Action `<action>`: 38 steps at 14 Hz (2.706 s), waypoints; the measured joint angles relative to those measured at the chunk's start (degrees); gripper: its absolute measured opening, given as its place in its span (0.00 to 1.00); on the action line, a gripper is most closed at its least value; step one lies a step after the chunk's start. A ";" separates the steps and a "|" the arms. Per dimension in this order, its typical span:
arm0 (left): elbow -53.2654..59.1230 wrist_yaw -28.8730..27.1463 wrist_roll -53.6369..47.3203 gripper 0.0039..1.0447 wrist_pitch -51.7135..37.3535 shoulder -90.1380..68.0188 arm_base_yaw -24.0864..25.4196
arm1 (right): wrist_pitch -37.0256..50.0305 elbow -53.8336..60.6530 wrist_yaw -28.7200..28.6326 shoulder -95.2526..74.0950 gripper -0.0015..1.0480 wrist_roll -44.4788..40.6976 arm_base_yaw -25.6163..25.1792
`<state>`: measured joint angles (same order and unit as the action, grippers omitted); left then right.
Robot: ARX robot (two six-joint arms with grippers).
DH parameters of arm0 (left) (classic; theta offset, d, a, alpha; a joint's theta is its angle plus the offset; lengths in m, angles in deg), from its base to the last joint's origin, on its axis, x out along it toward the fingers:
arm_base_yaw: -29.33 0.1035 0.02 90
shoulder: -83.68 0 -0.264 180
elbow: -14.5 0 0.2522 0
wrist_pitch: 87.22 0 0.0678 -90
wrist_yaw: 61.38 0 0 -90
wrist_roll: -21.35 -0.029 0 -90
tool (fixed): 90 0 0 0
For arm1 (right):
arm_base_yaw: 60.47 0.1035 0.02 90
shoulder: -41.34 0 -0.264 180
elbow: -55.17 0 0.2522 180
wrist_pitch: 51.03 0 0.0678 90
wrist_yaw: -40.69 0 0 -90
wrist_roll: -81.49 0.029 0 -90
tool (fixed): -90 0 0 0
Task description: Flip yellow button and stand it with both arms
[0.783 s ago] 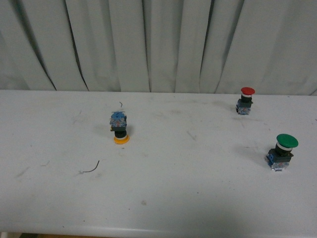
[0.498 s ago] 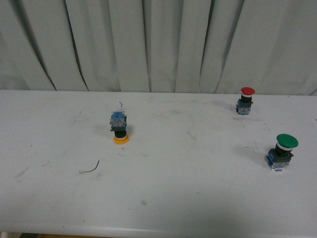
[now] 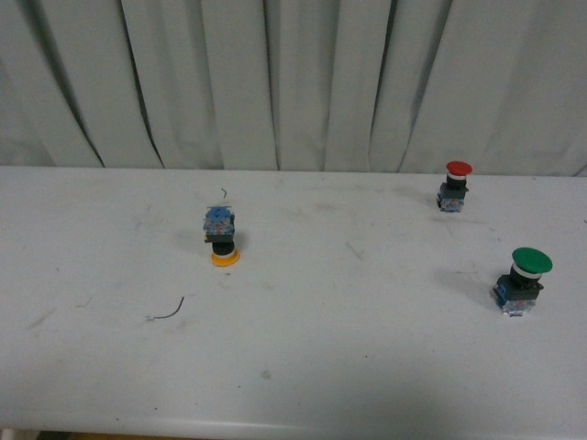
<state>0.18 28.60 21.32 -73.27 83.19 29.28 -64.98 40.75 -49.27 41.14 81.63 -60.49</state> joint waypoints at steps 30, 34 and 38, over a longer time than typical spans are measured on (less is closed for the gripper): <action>-81.05 -6.08 10.14 0.94 0.02 -124.85 -13.25 | 0.00 0.00 -0.02 0.00 0.94 0.00 0.00; -83.76 -6.25 10.60 0.94 3.74 -128.10 -13.27 | 0.00 0.00 -0.02 0.00 0.94 0.00 0.00; -85.13 -7.10 10.56 0.94 4.26 -129.52 -13.46 | 0.00 0.00 -0.02 0.00 0.94 0.00 0.00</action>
<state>-84.95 21.50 31.88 -69.01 -46.33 15.82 -64.98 40.75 -49.29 41.14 81.63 -60.49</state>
